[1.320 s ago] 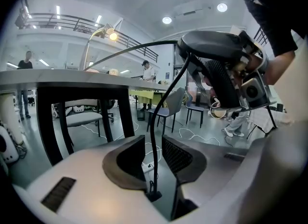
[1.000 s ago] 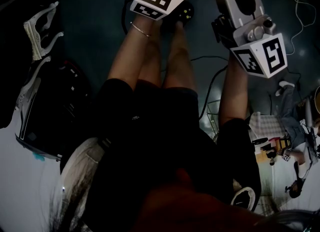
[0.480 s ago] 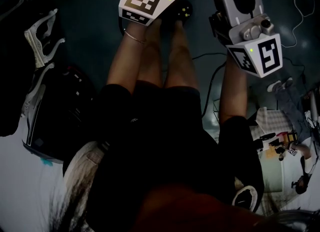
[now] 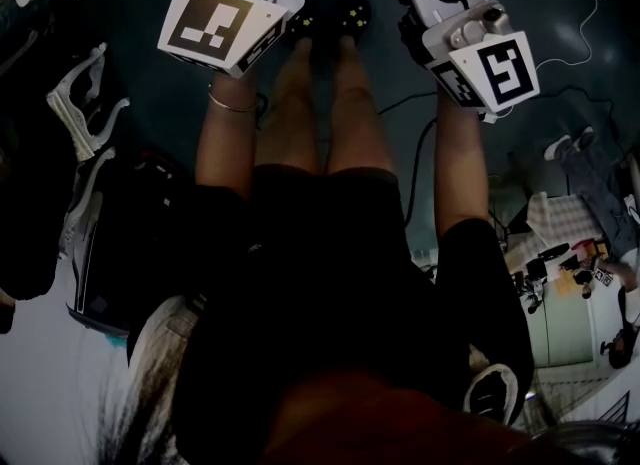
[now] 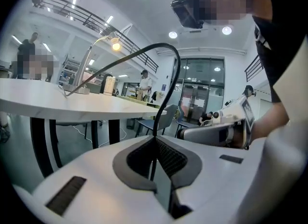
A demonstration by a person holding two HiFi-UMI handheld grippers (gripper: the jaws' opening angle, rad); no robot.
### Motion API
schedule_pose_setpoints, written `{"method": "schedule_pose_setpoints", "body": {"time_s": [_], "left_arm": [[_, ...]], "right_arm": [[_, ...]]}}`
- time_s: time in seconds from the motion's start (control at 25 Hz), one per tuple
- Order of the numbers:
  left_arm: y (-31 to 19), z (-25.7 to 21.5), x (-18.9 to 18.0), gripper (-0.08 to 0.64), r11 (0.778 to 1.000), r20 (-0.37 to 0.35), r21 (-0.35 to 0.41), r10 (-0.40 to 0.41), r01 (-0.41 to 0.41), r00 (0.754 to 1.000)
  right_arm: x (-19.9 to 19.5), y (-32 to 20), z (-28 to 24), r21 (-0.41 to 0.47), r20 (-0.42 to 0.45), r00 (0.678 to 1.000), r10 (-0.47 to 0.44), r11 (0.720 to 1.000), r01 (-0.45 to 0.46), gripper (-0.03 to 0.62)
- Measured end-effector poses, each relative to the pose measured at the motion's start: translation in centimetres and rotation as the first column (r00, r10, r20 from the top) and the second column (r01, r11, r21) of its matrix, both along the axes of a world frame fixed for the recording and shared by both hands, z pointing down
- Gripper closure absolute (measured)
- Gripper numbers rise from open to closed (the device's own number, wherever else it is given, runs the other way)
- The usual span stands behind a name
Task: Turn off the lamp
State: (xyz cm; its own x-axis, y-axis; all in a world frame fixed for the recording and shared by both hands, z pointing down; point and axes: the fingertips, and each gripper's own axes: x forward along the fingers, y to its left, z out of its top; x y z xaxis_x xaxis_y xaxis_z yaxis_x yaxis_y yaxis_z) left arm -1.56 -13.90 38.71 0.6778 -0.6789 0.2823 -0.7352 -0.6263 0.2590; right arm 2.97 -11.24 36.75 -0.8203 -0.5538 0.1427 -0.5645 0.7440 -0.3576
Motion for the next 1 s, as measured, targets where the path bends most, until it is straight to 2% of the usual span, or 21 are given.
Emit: {"method": "schedule_pose_setpoints", "body": {"time_s": [0.2, 0.36, 0.52, 0.68, 0.8, 0.96, 1.0], "left_arm": [[0.4, -1.7, 0.1, 0.548, 0.998, -0.044, 0.027, 0.060, -0.059, 0.997], [0.5, -2.5, 0.0, 0.548, 0.998, -0.062, 0.000, 0.056, -0.056, 0.997], [0.6, -3.3, -0.4, 0.548, 0.999, -0.084, -0.011, 0.038, -0.039, 0.996], [0.6, -4.0, 0.1, 0.548, 0.999, -0.099, 0.002, 0.049, -0.049, 0.994], [0.7, -3.9, 0.4, 0.548, 0.998, -0.082, 0.001, 0.058, -0.058, 0.995], [0.6, -4.4, 0.8, 0.548, 0.998, -0.121, 0.011, 0.060, -0.059, 0.991], [0.6, -4.5, 0.8, 0.548, 0.998, -0.131, 0.015, 0.059, -0.057, 0.990]], "right_arm": [[-1.6, 1.0, 3.2, -0.032, -0.073, 0.995, -0.068, 0.997, 0.065, 0.558], [-3.7, 1.7, 5.2, -0.032, -0.151, 0.975, -0.160, 0.987, 0.157, 0.555], [-5.8, 2.0, 5.3, -0.017, -0.168, 0.964, -0.206, 0.978, 0.206, 0.549], [-6.4, 1.9, 5.7, -0.016, -0.212, 0.955, -0.208, 0.978, 0.210, 0.545], [-6.5, 1.6, 6.3, -0.019, -0.239, 0.950, -0.201, 0.979, 0.202, 0.545], [-6.4, 1.4, 6.5, -0.025, -0.220, 0.960, -0.176, 0.984, 0.174, 0.549], [-6.4, 1.4, 6.4, -0.027, -0.213, 0.962, -0.173, 0.985, 0.171, 0.568]]}}
